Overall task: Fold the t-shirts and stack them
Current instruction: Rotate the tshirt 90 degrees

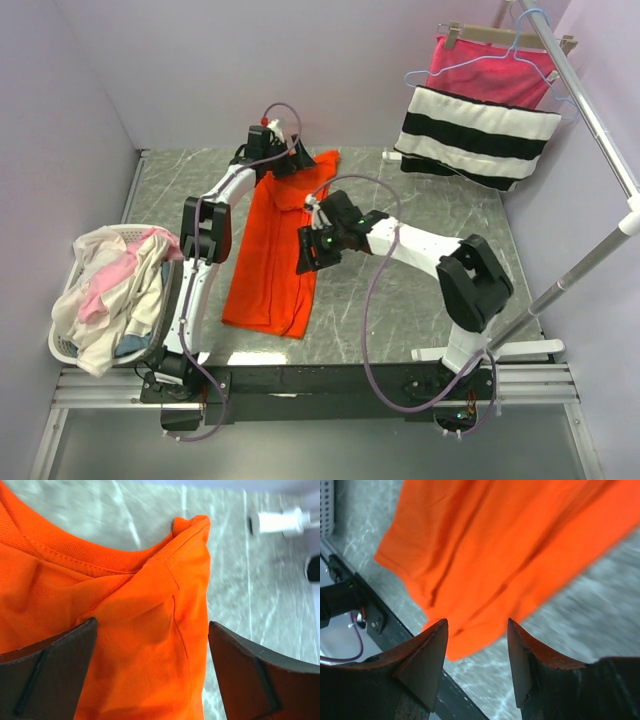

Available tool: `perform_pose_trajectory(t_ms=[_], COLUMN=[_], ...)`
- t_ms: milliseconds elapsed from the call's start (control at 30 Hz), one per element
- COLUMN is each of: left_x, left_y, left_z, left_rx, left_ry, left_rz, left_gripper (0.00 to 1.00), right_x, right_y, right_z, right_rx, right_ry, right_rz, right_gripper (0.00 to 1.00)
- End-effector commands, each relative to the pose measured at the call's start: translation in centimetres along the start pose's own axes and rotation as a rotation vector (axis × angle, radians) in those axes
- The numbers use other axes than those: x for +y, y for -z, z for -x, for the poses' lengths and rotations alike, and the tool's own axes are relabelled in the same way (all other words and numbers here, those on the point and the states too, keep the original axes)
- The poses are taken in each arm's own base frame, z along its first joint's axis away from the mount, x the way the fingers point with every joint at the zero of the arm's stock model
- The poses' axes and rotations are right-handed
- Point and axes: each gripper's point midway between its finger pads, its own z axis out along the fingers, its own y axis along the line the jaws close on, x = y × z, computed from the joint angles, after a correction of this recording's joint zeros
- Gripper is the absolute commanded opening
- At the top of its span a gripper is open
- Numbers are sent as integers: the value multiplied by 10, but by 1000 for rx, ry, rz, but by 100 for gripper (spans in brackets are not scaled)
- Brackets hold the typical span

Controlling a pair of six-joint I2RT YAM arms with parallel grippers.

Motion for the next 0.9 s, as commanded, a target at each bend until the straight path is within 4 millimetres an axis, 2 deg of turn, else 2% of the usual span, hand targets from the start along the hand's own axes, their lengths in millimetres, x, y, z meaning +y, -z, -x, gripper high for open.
perform_pose_trajectory(t_ms=[0,133,300,467,567,600,667,700,767,800,867], left_x=[13,26,17,13,12,13,14,15,15,16,16], left_y=[-5,8,20,18,18,18,19,21,24,26,29], left_z=[17,41,61,65,67,67,69,72,78,81,88], left_rx=[-84,-164,-221,-225,-233,-235,-239,-248,-264,-271,-287], left_ry=[7,29,4,10,19,14,10,0,-14,-24,-37], left_rz=[80,148,136,122,122,125,133,146,158,170,175], left_gripper=[99,99,100,100,100,100,100,99,100,100,100], right_x=[31,32,28,15,-4,-16,-29,-39,-47,-52,-61], right_y=[-17,-27,-43,-58,-66,-66,-64,-61,-53,-48,-40], right_z=[-3,-11,-34,-62,-84,-91,-103,-113,-118,-129,-131], right_rx=[44,75,154,242,297,306,332,346,335,352,335], right_ry=[54,50,69,49,14,3,-22,-31,-49,-62,-76], right_rz=[78,63,48,48,-9,-61,-118,-154,-208,-229,-293], right_gripper=[58,58,58,58,58,58,58,58,58,58,58])
